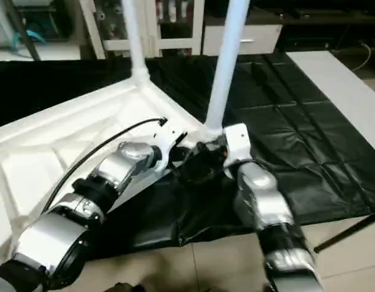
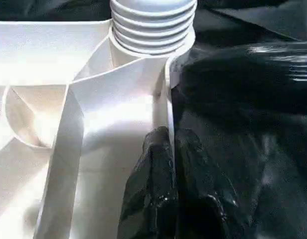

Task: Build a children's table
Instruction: Insert table leg to table base, then rotate leg to tighten

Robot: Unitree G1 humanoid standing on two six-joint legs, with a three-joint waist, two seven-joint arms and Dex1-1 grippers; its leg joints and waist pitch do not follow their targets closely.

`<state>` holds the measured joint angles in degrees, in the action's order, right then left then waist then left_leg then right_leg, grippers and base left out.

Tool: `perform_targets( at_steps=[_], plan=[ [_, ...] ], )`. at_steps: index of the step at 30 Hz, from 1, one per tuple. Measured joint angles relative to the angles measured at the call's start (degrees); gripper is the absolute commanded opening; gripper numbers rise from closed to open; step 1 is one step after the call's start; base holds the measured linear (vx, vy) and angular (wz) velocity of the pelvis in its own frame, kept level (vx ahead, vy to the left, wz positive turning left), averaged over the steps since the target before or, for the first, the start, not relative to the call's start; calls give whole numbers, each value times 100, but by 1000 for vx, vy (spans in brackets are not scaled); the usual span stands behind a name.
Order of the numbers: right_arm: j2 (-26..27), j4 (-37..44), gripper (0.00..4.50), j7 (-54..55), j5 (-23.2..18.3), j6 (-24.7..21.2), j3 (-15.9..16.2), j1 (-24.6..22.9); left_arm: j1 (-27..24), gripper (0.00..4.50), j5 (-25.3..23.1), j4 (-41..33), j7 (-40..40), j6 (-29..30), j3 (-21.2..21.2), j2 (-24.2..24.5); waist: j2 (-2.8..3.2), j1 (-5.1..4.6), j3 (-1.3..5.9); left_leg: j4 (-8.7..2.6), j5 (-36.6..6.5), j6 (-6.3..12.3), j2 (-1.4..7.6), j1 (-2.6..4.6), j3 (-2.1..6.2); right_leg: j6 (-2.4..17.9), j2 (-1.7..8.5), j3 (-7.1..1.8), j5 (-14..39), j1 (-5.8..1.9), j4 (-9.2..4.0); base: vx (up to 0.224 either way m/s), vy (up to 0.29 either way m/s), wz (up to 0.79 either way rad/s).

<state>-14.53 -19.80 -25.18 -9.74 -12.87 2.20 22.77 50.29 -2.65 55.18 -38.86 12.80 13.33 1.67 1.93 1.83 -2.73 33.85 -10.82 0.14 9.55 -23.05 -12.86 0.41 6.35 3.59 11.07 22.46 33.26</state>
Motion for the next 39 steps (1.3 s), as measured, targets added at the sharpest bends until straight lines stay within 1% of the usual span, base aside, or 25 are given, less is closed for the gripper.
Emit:
perform_targets(
  at_steps=[5, 7, 9, 11, 13, 14, 16, 18, 22, 25, 28, 31, 35, 36, 38, 39],
  plan=[
    [-287, 925, 447, -446, -244, -546, 54, -283, -48, 0, -6, 2, -349, -176, 26, 134, 43, 22, -6, 2, 1, -2, 0, 1, 0, -6, 0, -1, -4, -3, 0, 0, 0, 0],
    [-626, 1424, 447, -851, -453, -908, 79, -461, -92, 0, -1, -28, -671, -304, 61, 262, 66, 44, -8, 3, 3, 1, -1, 0, 0, -6, 2, -1, -4, -5, 0, 0, 0, 0],
    [-945, 1729, 447, -1186, -623, -1161, 82, -557, -193, 0, 15, -118, -1049, -443, 104, 416, 74, 49, -6, 3, 4, 2, 1, 4, 0, -7, 1, 0, -4, -6, 3, 0, 0, 0],
    [-1133, 1941, 447, -1428, -718, -1315, 85, -643, -288, 0, 26, -246, -1365, -477, 151, 522, 74, 67, -5, 5, 5, 1, 3, 7, 1, -7, 2, 2, -4, -6, 15, 0, 0, 0],
    [-1377, 2158, 447, -1752, -834, -1486, 174, -777, -395, 0, 58, -415, -1716, -518, 231, 619, 77, 123, -5, 10, 6, 2, 3, 7, 0, -7, 3, 1, -4, -7, 17, 0, 0, 0],
    [-1522, 2264, 447, -1926, -896, -1578, 203, -836, -428, 0, 57, -474, -1796, -538, 268, 625, 79, 155, -5, 13, 6, 3, 0, 6, -1, -7, 6, 1, -4, -8, 17, 0, 0, 0],
    [-1801, 2488, 447, -2233, -1042, -1736, 224, -964, -466, 0, 52, -530, -1904, -578, 322, 643, 80, 183, -5, 18, 5, 3, -2, 7, -6, -7, 11, -1, -4, -16, 17, 0, 0, 0],
    [-2013, 2699, 447, -2443, -1123, -1898, 224, -1058, -479, 0, 52, -539, -1927, -591, 332, 658, 80, 180, -5, 22, 4, 1, -4, 7, -7, -6, 12, -3, -4, -18, 19, 0, 0, 0],
    [-2797, 2930, 447, -2886, -1203, -2144, 178, -1406, -727, 0, 51, -914, -2206, -624, 379, 816, 89, 184, -3, 24, 1, -2, -4, 15, -6, -7, 15, -2, -4, -26, 20, 0, 0, 0],
    [-3067, 3015, 447, -3078, -1193, -2199, 121, -1485, -844, 0, 54, -1062, -2315, -705, 412, 919, 89, 174, -3, 25, 4, -6, 0, 22, -6, -8, 14, -1, -4, -25, 35, 0, 0, 0],
    [-3148, 3021, 447, -3099, -1162, -2186, 37, -1496, -924, 0, 53, -1181, -2377, -761, 458, 983, 87, 174, -4, 35, 6, -7, 0, 24, -5, -9, 15, -2, -3, -26, 51, 0, 0, 0],
    [-2946, 2831, 447, -2954, -1155, -2140, -34, -1332, -965, 0, 42, -1226, -2409, -821, 460, 1026, 84, 153, -6, 54, 6, -7, 0, 24, -5, -9, 15, -7, -3, -23, 70, 0, 0, 0],
    [-2817, 2710, 447, -2851, -1176, -2103, -38, -1109, -1026, 0, 5, -1327, -2354, -838, 461, 1036, 79, 157, -8, 62, 6, -7, -1, 23, -6, -9, 16, -10, -3, -22, 80, 0, 0, 0],
    [-2774, 2613, 450, -2841, -1172, -2038, -36, -1033, -1032, 44, 1, -1352, -2340, -822, 461, 1047, 75, 155, -10, 63, 6, -6, 0, 23, -6, -9, 17, -10, -3, -22, 80, 0, 0, 0],
    [-2714, 2498, 450, -2823, -1153, -1993, -33, -941, -1044, 44, 0, -1381, -2334, -819, 459, 1078, 75, 153, -10, 64, 6, -6, -1, 21, -6, -9, 17, -11, -3, -21, 81, 0, 0, 0],
    [-2677, 2400, 450, -2801, -1111, -1923, -28, -901, -1063, 61, 14, -1423, -2317, -848, 449, 1080, 69, 160, -13, 64, 6, -6, -1, 19, -6, -9, 17, -10, -3, -20, 82, 0, 0, 0]
  ],
)
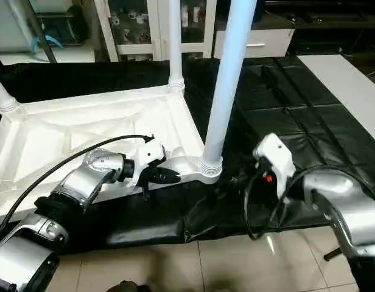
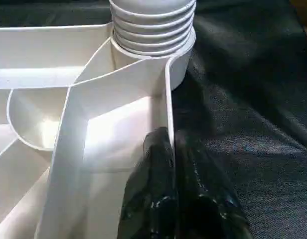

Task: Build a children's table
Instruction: Rotate leg to tighten

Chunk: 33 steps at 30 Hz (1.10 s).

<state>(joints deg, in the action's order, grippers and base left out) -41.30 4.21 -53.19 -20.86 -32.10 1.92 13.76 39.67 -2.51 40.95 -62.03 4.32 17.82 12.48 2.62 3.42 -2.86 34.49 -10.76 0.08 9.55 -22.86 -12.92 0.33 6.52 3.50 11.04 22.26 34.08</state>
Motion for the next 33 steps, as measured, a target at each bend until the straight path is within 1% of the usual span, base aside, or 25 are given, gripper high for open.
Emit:
perform_targets(
  at_steps=[2, 5, 9, 10, 11, 13, 14, 20, 25, 30, 33],
  plan=[
    [34, -99, 450, 30, 69, 48, 5, 67, -15, 61, 7, -77, 30, -77, 3, -15, -4, 4, -2, 2, 2, 5, 0, -7, 0, 0, 0, 0, 0, 4, 1, 0, 0, 0],
    [129, -337, 450, 55, 129, 150, 27, 302, -25, 61, -68, -107, 111, -227, 16, 31, -5, -13, -1, 5, 15, 26, 1, -10, 0, 0, 0, 0, 0, 10, 9, 0, 0, 0],
    [272, -703, 450, 22, 205, 300, 133, 598, -120, 61, -112, -175, 18, -226, 84, 123, -11, -36, -1, 13, 16, 26, 5, -9, 0, 0, -2, 1, 0, 14, 22, 0, 0, 0],
    [303, -769, 450, 13, 231, 319, 166, 646, -121, 35, -112, -193, -7, -213, 90, 143, -12, -35, -1, 17, 16, 27, 5, -11, 0, 0, -1, 0, 0, 17, 28, 0, 0, 0],
    [360, -848, 450, 0, 247, 359, 202, 701, -123, 27, -115, -203, -30, -198, 106, 182, -13, -36, -1, 19, 16, 26, 6, -11, 0, 0, -1, 0, 0, 18, 30, 0, 0, 0],
    [468, -1019, 450, -58, 264, 399, 301, 836, -139, 27, -126, -229, -32, -171, 119, 251, -13, -38, 0, 23, 15, 26, 7, -12, 0, 0, -1, 0, 0, 21, 36, 0, 0, 0],
    [497, -1111, 450, -106, 292, 438, 343, 893, -150, 13, -133, -243, -31, -177, 126, 261, -14, -39, 0, 26, 16, 26, 7, -12, 0, 0, -1, 0, 0, 21, 39, 0, 0, 0],
    [729, -1659, 450, -260, 466, 736, 606, 1221, -152, 13, -216, -251, 44, -245, 176, 273, -28, -29, 2, 49, 7, 10, 11, -11, 0, 1, -1, -2, 0, 21, 65, 0, 0, 0],
    [919, -2268, 450, -400, 716, 1055, 809, 1580, -162, 13, -224, -275, 53, -230, 174, 341, -43, -58, -1, 57, 15, -1, 12, -10, 0, 1, -1, -9, 0, 30, 89, 0, 0, 0],
    [938, -2684, 450, -580, 875, 1317, 995, 1708, -279, 13, -221, -463, -45, -295, 217, 429, -59, -58, 4, 55, 15, -2, 16, -12, 0, 1, -5, -9, 0, 34, 90, 0, 0, 0],
    [979, -2953, 450, -722, 974, 1503, 1052, 1808, -328, 13, -220, -568, -136, -282, 227, 470, -63, -44, 6, 56, 16, -1, 16, -16, 0, 1, -5, -8, 0, 39, 93, 0, 0, 0]
  ],
)
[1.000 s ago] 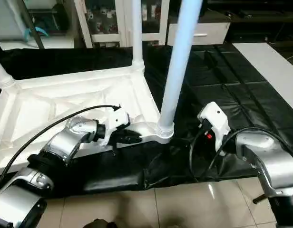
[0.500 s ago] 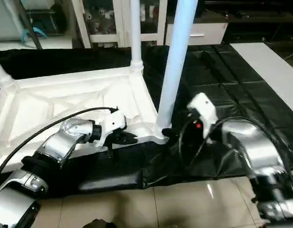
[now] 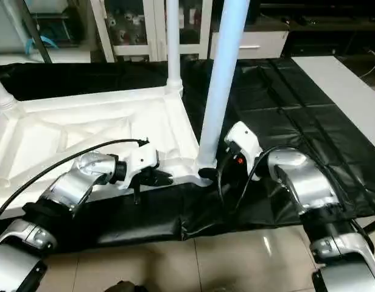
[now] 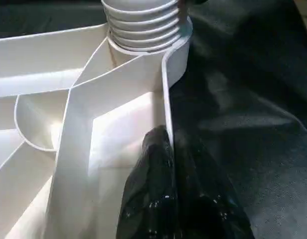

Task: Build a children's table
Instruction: Rotate leg to tighten

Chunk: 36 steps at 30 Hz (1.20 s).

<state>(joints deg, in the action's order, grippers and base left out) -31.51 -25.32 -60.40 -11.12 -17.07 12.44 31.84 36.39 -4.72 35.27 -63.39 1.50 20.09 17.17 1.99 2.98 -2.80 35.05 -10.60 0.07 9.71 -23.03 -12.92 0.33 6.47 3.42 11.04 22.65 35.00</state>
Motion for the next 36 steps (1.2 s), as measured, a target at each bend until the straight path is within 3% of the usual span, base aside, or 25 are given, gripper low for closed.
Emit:
perform_targets(
  at_steps=[15, 27, 36],
  plan=[
    [196, -476, 450, -395, 219, 391, 165, 175, -87, 13, 15, -188, -212, 28, 57, 117, -5, 22, 1, 4, 0, 0, 1, 0, -1, 0, 0, 0, 0, 1, 5, 0, 0, 0],
    [306, -656, 336, -605, 227, 529, 157, 182, -109, 0, 11, -243, -212, 70, 52, 151, -23, 21, 2, 5, 0, -1, 5, 0, -2, 0, -3, 0, 0, 4, 8, 0, 0, 0],
    [318, -658, 279, -616, 248, 598, 140, 165, -109, 0, 15, -244, -220, 72, 53, 155, -22, 18, 2, 5, 1, -3, 6, 0, -2, 1, -4, 0, 0, 5, 11, 0, 0, 0]
  ],
)
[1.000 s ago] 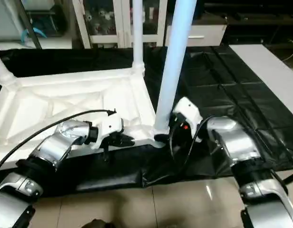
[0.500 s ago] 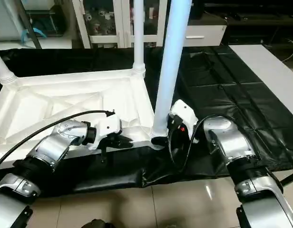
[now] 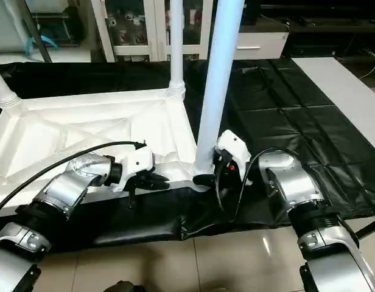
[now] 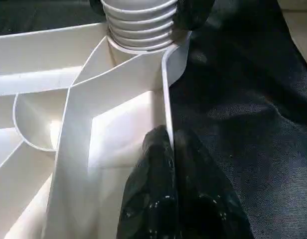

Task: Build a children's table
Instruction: Rotate leg to tighten

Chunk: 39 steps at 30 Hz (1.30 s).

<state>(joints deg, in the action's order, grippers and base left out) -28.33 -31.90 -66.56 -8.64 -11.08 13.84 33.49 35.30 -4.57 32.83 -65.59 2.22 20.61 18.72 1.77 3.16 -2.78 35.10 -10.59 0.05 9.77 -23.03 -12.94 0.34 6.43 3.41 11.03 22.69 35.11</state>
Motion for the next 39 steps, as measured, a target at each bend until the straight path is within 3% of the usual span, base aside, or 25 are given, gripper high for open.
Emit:
perform_targets(
  at_steps=[4, 10, 16, 23, 33, 34, 39],
  plan=[
    [112, -20, 274, 184, 32, 41, -76, -40, 0, 0, 23, 12, 39, 51, -48, -55, -6, -6, 3, 0, 1, -2, 2, 2, 0, 0, -1, 0, 0, -1, 1, 0, 0, 0],
    [805, -359, 273, 1618, 151, -8, -445, -61, 200, 0, -36, 548, 849, 315, -305, -426, -30, -128, 19, 4, 8, -13, 1, 15, 1, 19, -2, -4, -12, -8, -6, 0, 0, 0],
    [1584, -837, 273, 3469, 275, -292, -812, 273, 561, 0, -230, 1075, 1833, 641, -402, -898, -32, -288, 21, 6, 8, -16, -9, 33, 5, 14, -1, -17, -9, -5, -28, 0, 0, 0],
    [2266, -1659, 272, 5259, 370, -341, -1247, 839, 930, 0, -361, 1593, 2950, 1003, -519, -1472, -34, -346, 22, 4, 8, -16, -15, 42, 11, -3, -1, -22, 2, -4, -44, 0, 0, 0],
    [2363, -1879, 272, 5320, 399, -67, -1348, 930, 964, 0, -358, 1649, 2924, 946, -564, -1442, -39, -379, 26, -13, 7, -15, -23, 38, 12, 24, -2, -21, -15, -8, -105, 0, 0, 0],
    [2310, -1797, 328, 5175, 401, -69, -1346, 880, 966, 0, -358, 1651, 2857, 896, -555, -1416, -39, -373, 26, -15, 7, -15, -23, 32, 12, 28, -2, -22, -18, -3, -105, 0, 0, 0],
    [1958, -848, 364, 4491, 381, -274, -1188, 341, 968, 0, -295, 1635, 2481, 714, -506, -1258, -39, -291, 25, -29, 7, -15, -22, 25, 10, 17, -2, -23, -94, 11, -103, 0, 0, 0]
  ],
)
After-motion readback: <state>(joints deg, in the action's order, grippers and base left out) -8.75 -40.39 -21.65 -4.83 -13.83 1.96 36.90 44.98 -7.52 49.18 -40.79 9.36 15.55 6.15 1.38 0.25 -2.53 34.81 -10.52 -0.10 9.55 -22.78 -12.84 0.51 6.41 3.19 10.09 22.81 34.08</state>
